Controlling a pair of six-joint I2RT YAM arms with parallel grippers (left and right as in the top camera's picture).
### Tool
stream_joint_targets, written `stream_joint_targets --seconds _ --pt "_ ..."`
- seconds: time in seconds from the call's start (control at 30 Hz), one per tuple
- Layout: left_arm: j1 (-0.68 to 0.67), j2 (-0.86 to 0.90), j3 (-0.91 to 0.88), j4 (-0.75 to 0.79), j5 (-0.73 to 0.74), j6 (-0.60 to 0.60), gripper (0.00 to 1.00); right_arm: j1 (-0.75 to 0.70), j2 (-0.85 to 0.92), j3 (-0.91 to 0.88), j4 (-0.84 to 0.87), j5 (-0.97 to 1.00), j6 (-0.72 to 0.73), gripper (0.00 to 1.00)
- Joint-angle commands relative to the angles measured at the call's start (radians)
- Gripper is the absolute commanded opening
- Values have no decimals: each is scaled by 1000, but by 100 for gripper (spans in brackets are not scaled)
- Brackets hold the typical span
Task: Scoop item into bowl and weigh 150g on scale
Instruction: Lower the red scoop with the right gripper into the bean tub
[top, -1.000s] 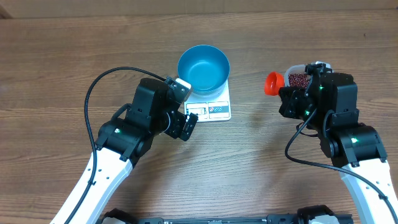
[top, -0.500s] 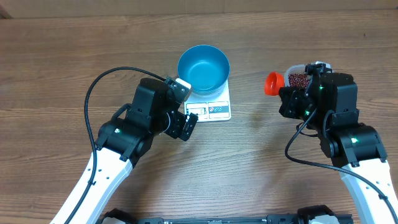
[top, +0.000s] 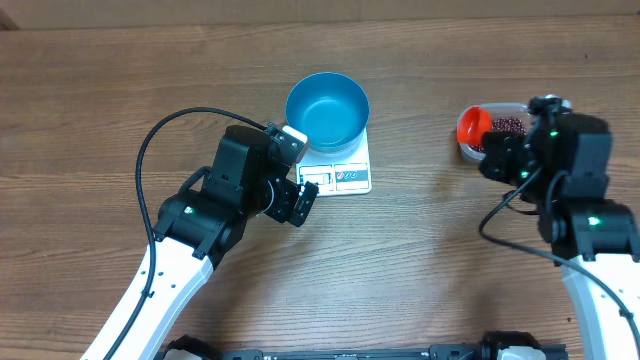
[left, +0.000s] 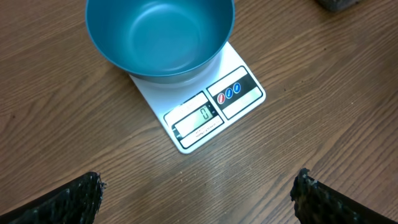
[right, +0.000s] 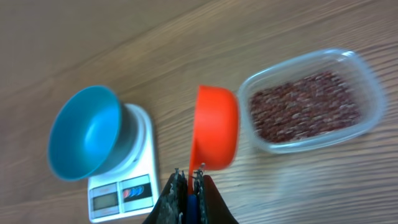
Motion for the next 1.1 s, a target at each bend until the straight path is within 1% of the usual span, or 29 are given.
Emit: stream_joint_targets --seconds 0.0,0.23,0.33,0.4,0.43,0.5,0.63,0.8,1.07 --pt "2 4 -4 5 14 -10 99 -70 70 79 13 -38 -104 4" --pt "2 4 -4 5 14 -10 100 -117 258 103 56 45 -309 4" --pt "2 4 -4 5 14 -10 100 -123 305 103 77 124 -332 4" --pt "2 4 -4 5 14 -10 100 -123 342 103 97 171 -393 4" --pt "2 4 -4 5 14 -10 100 -123 365 103 100 171 -454 4" --pt "2 4 -4 5 14 -10 100 -123 392 103 100 171 -504 4" --pt "2 4 -4 5 14 -10 100 -123 439 103 109 196 -507 4" --pt "2 4 -4 5 14 -10 100 -123 455 103 122 276 -507 4" --pt "2 4 -4 5 14 -10 100 -148 457 72 119 255 -510 4"
